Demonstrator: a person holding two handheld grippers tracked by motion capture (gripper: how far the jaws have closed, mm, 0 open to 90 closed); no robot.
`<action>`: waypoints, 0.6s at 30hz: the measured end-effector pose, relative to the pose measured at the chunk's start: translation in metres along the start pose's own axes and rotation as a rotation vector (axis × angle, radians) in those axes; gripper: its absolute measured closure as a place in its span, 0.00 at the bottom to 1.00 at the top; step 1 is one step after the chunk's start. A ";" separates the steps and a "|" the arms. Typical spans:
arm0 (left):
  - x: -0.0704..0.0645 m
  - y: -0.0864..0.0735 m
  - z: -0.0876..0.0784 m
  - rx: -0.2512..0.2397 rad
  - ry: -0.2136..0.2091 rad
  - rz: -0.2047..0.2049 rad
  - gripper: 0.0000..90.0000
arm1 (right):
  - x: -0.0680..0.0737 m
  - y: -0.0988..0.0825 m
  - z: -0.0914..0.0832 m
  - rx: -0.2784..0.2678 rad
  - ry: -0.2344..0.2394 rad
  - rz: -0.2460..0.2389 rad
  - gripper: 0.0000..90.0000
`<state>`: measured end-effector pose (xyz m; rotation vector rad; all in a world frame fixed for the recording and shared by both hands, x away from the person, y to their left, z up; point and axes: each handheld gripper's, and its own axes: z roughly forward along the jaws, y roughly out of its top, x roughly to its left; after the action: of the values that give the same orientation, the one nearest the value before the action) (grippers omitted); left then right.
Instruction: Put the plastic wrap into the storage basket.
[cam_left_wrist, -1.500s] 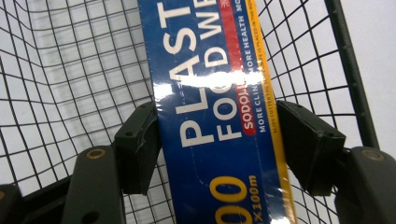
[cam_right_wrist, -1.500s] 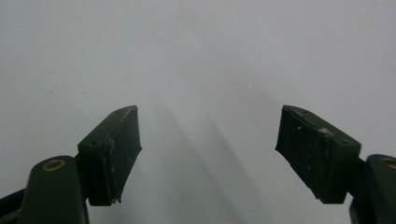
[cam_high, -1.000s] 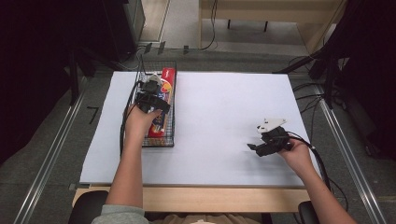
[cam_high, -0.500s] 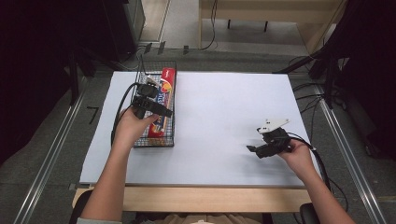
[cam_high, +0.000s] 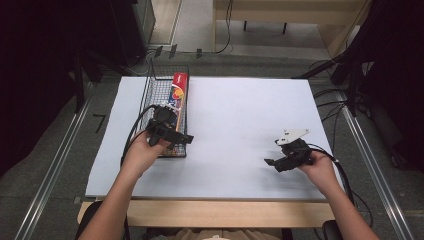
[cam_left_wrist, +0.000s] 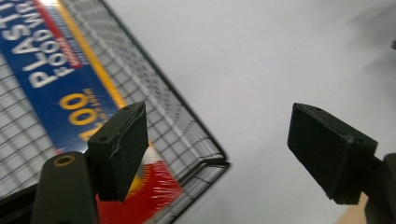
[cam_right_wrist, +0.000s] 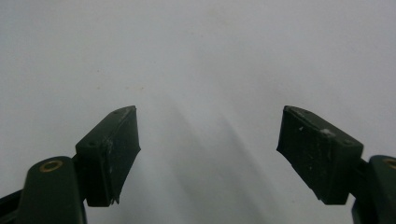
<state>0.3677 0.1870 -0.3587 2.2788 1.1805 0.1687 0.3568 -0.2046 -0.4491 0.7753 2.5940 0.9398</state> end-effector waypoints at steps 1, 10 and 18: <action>-0.004 -0.001 0.002 -0.005 -0.014 0.013 0.23 | 0.000 0.000 0.000 -0.002 0.004 0.002 0.24; -0.037 -0.001 0.028 -0.033 -0.086 0.154 0.22 | 0.004 -0.001 -0.001 0.022 0.059 -0.004 0.23; -0.052 -0.002 0.039 -0.040 -0.133 0.188 0.22 | 0.007 -0.004 -0.002 0.026 0.076 -0.012 0.23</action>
<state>0.3491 0.1310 -0.3850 2.3253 0.8884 0.1089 0.3492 -0.2042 -0.4507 0.7430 2.6786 0.9513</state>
